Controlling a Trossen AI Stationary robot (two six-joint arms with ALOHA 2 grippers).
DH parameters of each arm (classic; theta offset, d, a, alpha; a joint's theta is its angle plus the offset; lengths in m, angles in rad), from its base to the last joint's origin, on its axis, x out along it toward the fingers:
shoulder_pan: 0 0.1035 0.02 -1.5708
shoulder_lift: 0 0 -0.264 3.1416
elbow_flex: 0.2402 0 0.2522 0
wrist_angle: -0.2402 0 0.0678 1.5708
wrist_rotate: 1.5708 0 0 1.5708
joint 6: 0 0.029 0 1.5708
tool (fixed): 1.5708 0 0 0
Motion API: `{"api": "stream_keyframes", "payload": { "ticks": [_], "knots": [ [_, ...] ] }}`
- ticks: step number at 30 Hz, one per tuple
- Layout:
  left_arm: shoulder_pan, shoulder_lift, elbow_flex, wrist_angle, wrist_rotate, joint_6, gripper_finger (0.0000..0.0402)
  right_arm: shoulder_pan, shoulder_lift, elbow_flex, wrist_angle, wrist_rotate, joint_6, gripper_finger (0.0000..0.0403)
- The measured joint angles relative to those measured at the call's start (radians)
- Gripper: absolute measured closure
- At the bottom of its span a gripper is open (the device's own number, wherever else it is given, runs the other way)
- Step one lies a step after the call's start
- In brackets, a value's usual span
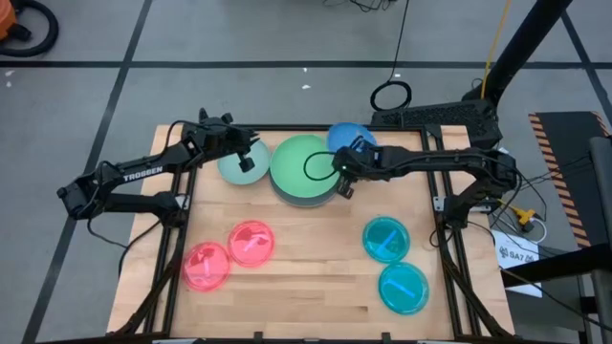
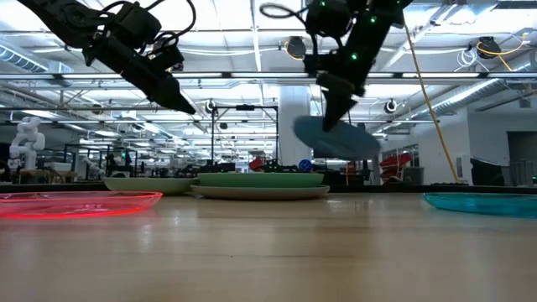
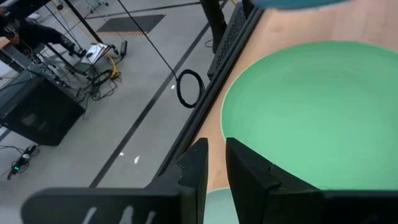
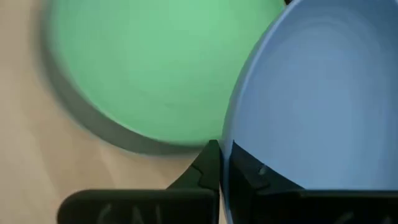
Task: Stack plastic plates
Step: Stack the dark blue plate on the green plate
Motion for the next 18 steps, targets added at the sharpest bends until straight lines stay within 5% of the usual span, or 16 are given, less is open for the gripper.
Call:
{"api": "stream_keyframes", "payload": {
  "ticks": [11,18],
  "knots": [
    [0.0,0.0,0.0,0.004,0.009,-0.015,0.0337,0.01,0.047,0.002,0.336,-0.131,-0.243,0.0402],
    [0.0,0.0,0.0,0.012,0.01,-0.012,0.0337,-0.008,0.171,0.11,0.274,-0.175,-0.296,0.0402]
  ]
}}
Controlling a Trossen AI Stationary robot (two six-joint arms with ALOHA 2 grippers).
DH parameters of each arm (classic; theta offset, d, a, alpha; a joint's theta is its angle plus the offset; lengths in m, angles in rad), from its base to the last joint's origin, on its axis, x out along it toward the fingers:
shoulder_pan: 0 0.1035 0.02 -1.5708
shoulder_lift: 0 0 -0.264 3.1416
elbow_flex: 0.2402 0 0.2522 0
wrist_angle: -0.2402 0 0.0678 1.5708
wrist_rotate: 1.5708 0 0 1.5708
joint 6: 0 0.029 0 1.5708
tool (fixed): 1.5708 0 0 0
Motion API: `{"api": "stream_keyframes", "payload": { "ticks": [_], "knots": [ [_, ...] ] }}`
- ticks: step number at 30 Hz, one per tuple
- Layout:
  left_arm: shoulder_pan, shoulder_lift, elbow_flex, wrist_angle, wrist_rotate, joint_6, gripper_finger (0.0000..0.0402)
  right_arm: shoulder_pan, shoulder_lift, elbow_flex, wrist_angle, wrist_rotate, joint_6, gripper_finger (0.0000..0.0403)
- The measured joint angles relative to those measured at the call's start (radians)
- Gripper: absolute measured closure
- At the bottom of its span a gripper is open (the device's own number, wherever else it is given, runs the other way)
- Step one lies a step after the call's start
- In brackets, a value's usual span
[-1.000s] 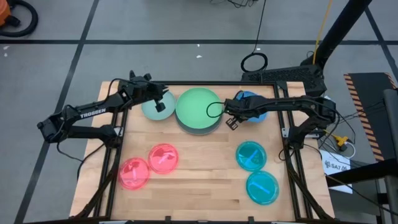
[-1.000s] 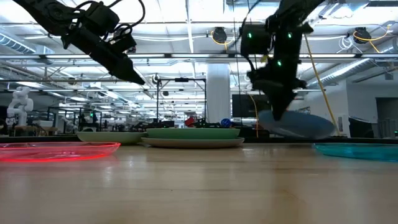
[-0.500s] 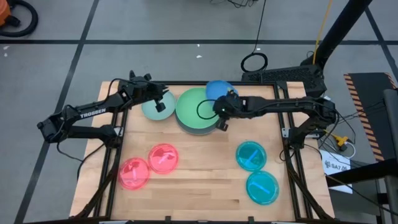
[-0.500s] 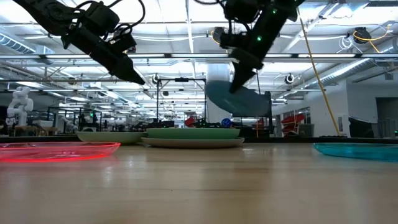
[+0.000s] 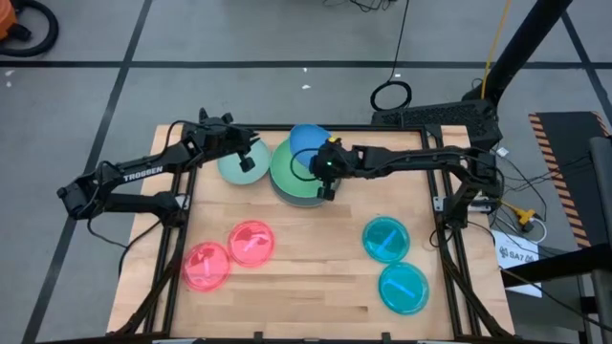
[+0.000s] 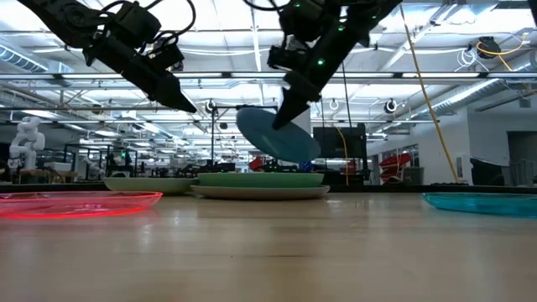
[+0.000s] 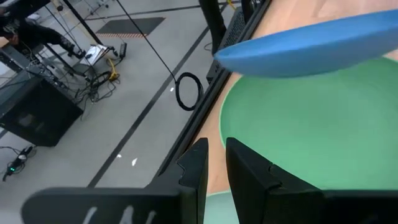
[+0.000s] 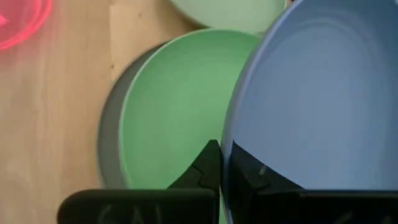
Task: Stack plastic plates
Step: Stack the dark blue plate on the green plate
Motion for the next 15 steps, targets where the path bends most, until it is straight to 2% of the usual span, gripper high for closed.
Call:
{"api": "stream_keyframes", "payload": {
  "ticks": [7,15],
  "knots": [
    [0.0,0.0,0.0,0.002,0.0,0.0,0.0337,0.0,0.11,0.146,-0.125,-0.008,-0.112,0.0402],
    [0.0,0.0,0.0,0.0,0.0,0.0,0.0337,-0.002,0.17,0.165,-0.157,-0.026,-0.233,0.0402]
  ]
}}
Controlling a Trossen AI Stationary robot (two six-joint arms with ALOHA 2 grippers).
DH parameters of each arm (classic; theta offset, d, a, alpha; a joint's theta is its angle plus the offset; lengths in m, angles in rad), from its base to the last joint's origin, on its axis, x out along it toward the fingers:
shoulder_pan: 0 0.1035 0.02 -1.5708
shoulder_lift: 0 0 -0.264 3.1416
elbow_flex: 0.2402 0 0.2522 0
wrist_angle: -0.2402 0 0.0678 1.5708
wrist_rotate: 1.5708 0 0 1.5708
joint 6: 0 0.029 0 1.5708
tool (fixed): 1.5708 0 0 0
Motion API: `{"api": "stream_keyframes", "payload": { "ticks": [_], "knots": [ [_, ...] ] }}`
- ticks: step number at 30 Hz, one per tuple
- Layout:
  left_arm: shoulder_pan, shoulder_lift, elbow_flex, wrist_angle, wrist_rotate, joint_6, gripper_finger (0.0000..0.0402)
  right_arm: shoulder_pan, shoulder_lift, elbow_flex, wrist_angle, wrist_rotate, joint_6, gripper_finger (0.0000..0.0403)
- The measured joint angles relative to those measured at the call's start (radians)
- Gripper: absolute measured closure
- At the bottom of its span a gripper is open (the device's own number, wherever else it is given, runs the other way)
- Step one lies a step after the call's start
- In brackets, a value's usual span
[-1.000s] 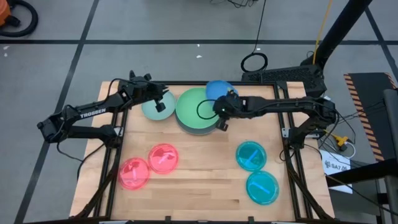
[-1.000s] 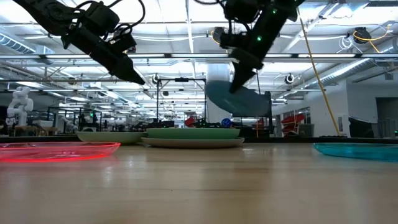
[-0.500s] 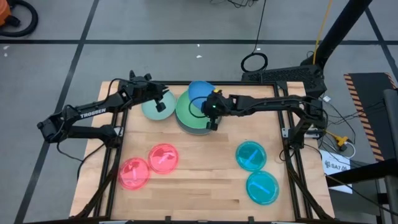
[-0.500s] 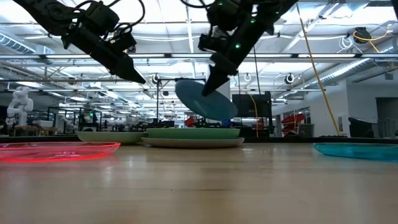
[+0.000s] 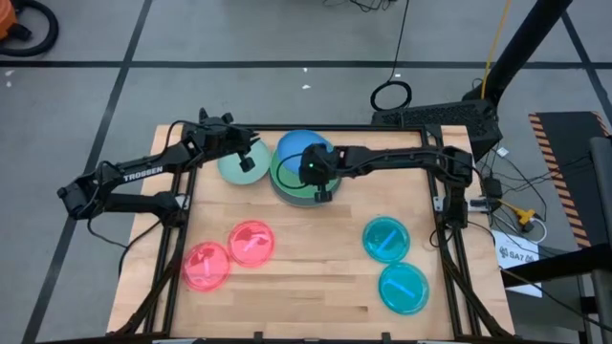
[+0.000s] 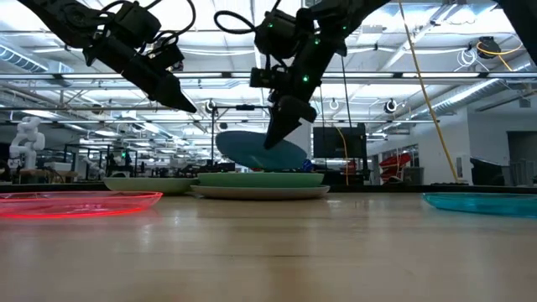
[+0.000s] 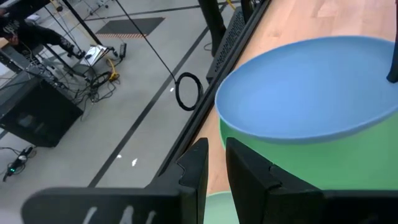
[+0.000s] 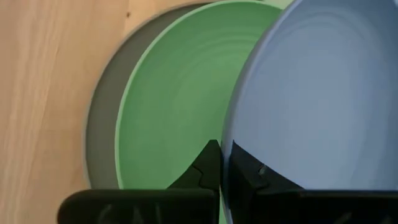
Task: Stack plastic plates
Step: Stack the dark blue plate on the green plate
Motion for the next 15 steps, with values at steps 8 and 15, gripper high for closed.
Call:
{"api": "stream_keyframes", "payload": {
  "ticks": [8,15],
  "knots": [
    [0.0,0.0,0.0,0.0,0.0,-0.002,0.0337,0.0,0.002,0.0,0.004,-0.001,0.003,0.0402],
    [0.0,0.0,0.0,0.0,0.0,-0.002,0.0337,0.0,0.002,0.0,-0.01,-0.048,0.048,0.0396]
  ]
}}
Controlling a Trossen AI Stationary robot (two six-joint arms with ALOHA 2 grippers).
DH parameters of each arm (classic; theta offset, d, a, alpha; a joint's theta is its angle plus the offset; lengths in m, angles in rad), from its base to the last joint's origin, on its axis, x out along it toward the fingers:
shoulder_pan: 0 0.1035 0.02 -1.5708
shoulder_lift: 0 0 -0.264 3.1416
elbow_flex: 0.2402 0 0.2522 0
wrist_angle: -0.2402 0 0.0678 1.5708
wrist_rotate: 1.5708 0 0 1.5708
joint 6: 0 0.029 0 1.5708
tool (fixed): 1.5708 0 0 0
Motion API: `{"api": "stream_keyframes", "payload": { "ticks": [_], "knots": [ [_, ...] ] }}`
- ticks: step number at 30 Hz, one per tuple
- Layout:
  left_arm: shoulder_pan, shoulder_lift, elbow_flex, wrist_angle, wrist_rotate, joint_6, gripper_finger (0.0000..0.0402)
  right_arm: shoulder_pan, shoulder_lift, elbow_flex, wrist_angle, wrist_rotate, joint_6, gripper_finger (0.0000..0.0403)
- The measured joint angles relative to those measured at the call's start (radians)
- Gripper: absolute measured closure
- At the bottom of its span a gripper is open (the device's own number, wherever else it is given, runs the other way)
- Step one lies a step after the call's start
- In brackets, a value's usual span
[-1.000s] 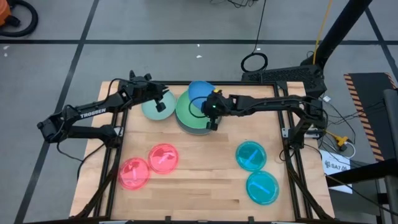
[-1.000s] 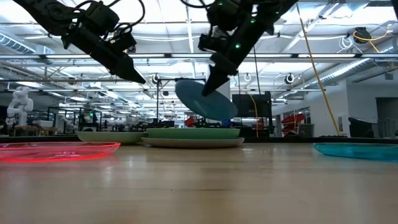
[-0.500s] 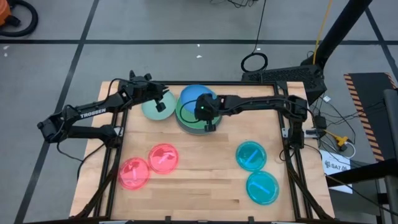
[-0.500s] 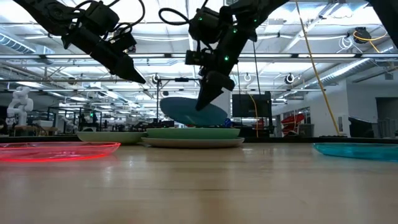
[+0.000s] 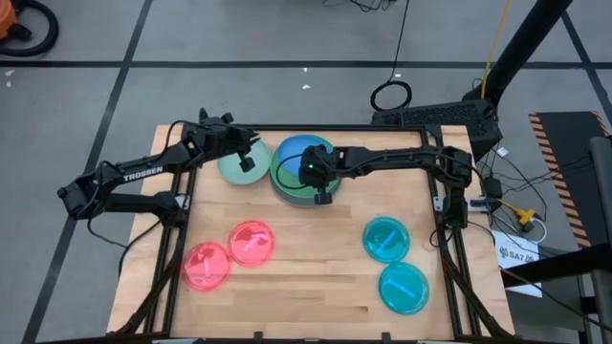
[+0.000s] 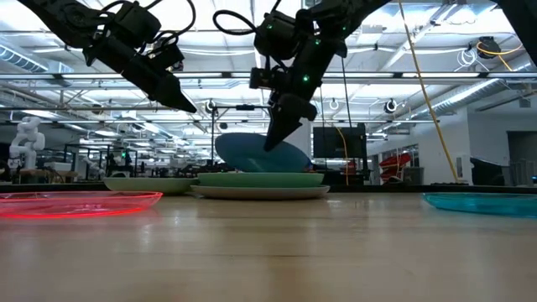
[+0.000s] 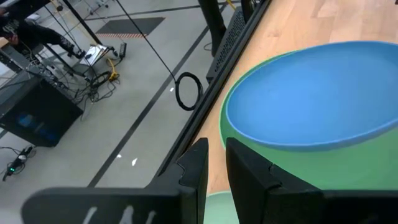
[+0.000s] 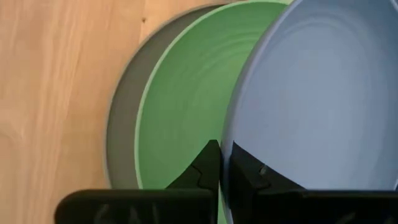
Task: Stack plastic plates
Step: Stack the dark blue plate on the green plate, then stack the light green plate on the dark blue plate
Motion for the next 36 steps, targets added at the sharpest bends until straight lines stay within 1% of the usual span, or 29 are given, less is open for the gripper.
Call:
{"api": "stream_keyframes", "payload": {
  "ticks": [4,12,16,24,31,36],
  "knots": [
    [0.0,0.0,0.0,-0.001,0.0,0.0,0.0337,0.0,0.0,0.0,0.006,0.0,0.016,0.0381],
    [0.0,0.0,0.0,-0.002,0.0,-0.004,0.0337,-0.005,0.0,0.0,0.012,0.002,0.073,0.0311],
    [0.0,0.0,0.0,-0.002,0.0,-0.004,0.0337,-0.005,-0.008,0.0,0.014,0.002,0.081,0.0291],
    [0.0,0.0,0.0,-0.02,0.0,-0.061,0.0337,0.0,-0.043,0.0,-0.022,0.001,0.123,0.029],
    [-0.003,0.0,0.0,-0.132,0.0,-0.133,0.0337,0.013,-0.088,-0.009,-0.13,-0.002,0.187,0.0293],
    [-0.005,0.0,0.0,-0.219,0.0,-0.178,0.0337,0.034,-0.146,-0.076,-0.106,-0.003,0.213,0.0293]
  ]
}}
